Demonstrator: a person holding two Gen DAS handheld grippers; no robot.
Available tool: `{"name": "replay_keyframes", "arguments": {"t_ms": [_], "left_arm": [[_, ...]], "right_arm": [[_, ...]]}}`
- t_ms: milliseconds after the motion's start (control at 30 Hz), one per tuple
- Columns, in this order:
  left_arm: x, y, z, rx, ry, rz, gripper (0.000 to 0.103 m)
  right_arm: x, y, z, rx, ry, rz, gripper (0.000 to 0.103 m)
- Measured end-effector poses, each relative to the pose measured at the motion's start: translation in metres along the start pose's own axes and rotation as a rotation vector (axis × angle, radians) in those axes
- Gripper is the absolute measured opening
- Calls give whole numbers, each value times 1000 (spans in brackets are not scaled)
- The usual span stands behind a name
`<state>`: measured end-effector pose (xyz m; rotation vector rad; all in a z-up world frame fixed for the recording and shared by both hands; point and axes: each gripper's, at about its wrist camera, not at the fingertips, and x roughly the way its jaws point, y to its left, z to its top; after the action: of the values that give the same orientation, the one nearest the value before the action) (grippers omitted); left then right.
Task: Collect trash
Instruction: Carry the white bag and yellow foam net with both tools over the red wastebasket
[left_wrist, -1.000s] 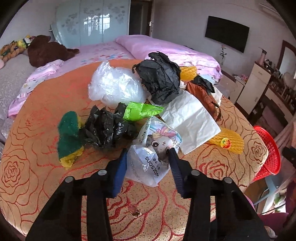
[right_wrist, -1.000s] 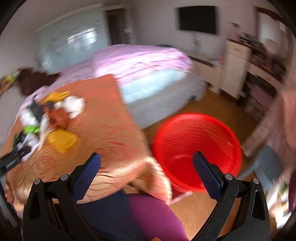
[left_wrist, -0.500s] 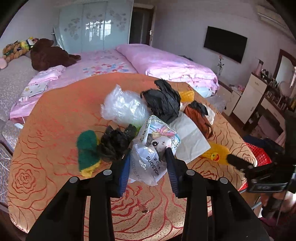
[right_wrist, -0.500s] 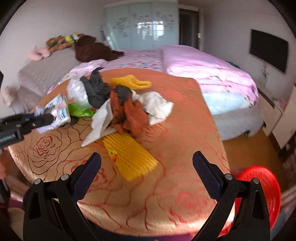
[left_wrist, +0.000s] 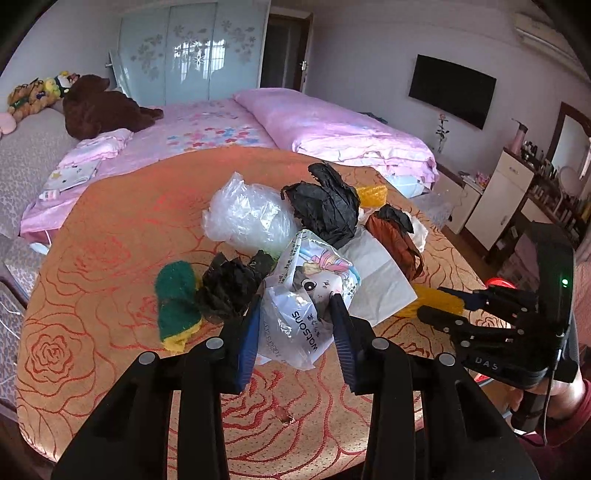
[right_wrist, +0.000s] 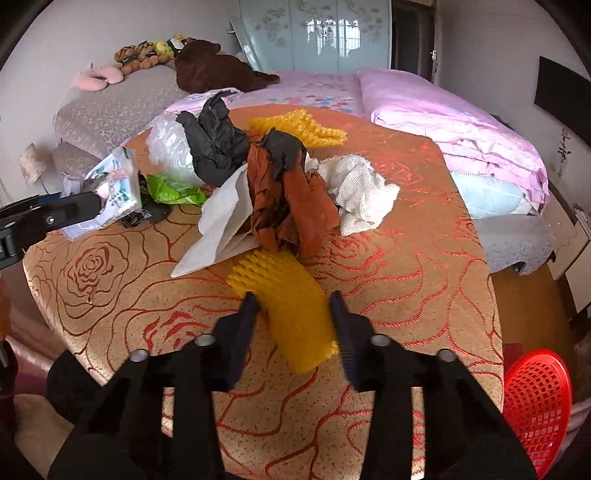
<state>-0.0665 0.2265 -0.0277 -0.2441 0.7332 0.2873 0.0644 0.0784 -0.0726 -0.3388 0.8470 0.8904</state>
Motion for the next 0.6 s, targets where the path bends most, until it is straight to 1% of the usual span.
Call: {"name": "replay_keyframes", "arguments": {"t_ms": [100,200,333,600], "left_arm": [[0,-2,0,1,0,-1,35],[1,-3,-1,2,1,-5,35],[-1,-13,-1,11,0,-14,35],[2,-36,-3,51,7,-38,35]], "right_arm": [[-7,2,-6,-8,2,1,30],[-16,3,-15,-1,0,-10,28],[-33,-9,-26,61,-24,-25,27],[-65,-31,-33,144,-92,-114,27]]}}
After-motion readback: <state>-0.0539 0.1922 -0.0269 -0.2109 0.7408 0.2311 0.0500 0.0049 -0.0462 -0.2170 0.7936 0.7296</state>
